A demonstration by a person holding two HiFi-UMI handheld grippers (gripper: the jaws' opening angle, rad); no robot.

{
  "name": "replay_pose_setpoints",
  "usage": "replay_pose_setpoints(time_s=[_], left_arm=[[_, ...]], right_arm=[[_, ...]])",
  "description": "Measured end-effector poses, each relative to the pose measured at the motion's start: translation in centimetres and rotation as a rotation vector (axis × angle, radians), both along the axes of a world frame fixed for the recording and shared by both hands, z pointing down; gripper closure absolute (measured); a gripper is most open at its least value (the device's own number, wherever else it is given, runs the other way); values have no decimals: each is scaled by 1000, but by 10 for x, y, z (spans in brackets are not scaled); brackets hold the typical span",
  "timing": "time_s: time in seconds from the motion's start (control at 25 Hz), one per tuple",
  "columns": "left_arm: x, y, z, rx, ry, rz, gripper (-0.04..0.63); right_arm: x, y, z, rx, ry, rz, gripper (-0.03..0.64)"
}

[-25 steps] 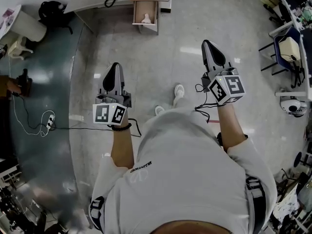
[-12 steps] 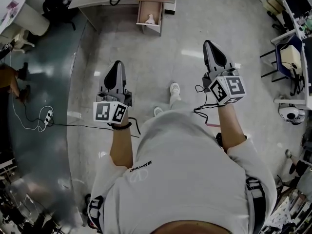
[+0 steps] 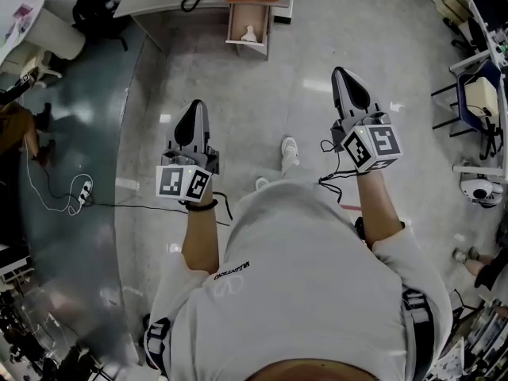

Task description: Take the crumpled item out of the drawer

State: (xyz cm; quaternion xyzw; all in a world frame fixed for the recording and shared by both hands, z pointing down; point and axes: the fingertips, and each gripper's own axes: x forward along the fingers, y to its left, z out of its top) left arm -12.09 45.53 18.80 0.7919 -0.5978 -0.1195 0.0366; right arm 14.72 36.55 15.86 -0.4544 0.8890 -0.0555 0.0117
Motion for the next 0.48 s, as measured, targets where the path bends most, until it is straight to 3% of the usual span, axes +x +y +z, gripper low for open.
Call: replay_pose_setpoints(time_s=[0.48], left_arm=[[27,-98,3,-20,-26,-6,595]], right_arm=[[18,-98,7,-19,-26,-34,617]])
